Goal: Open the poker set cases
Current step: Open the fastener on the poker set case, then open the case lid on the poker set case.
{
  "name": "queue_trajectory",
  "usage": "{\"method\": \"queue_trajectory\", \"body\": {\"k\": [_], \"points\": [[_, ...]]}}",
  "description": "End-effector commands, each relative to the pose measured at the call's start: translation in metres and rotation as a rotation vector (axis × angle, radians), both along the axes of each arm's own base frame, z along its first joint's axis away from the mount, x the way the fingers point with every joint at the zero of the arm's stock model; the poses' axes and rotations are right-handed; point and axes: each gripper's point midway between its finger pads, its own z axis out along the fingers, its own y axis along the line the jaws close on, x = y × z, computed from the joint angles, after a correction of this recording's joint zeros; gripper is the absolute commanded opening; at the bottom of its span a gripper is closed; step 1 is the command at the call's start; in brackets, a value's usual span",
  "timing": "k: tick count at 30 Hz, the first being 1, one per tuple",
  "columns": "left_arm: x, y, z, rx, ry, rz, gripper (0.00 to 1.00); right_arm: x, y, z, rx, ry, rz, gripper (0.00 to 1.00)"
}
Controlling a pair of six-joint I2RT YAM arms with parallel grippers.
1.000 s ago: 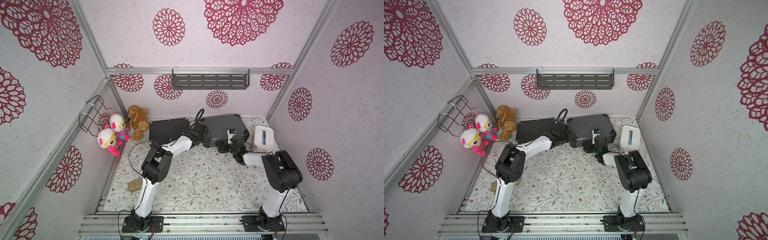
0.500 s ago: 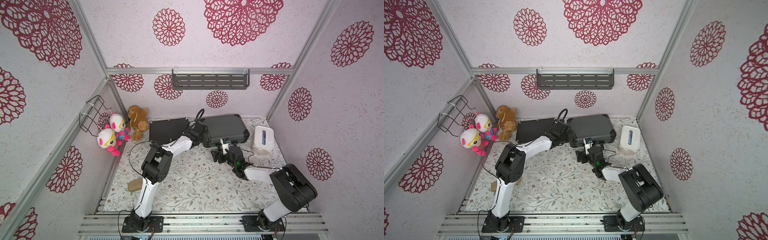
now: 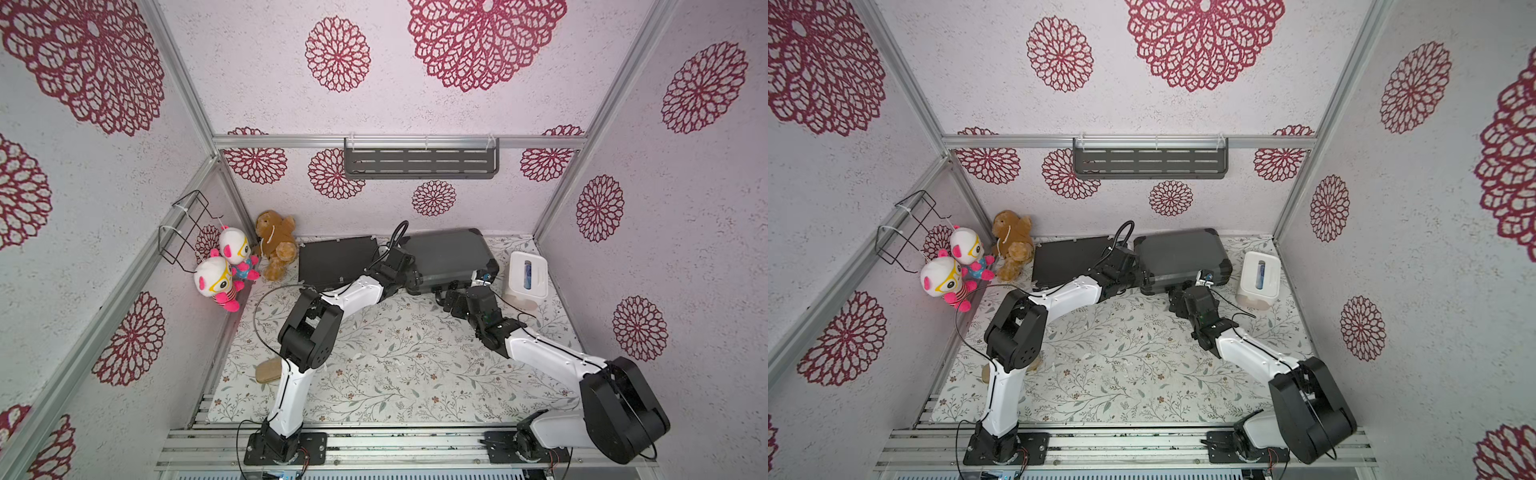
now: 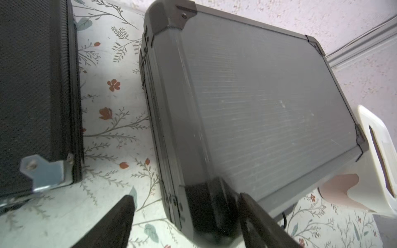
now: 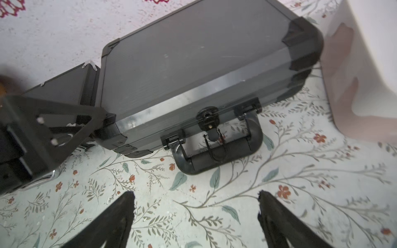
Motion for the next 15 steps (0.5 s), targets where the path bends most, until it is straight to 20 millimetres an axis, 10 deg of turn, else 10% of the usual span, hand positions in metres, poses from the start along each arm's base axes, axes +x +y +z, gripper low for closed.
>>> {"method": "queue_trajectory", "body": {"k": [1,15], "points": [[-0.057,0.023,-0.065,0.236,0.171,-0.069,0.8,-0.019,-0.016,0.002,0.13,0.041,-0.123,0.93],[-0.083,0.028,0.059,0.139,-0.184,-0.018,0.85,-0.046,-0.048,0.012,0.197,-0.024,-0.158,0.98]]}}
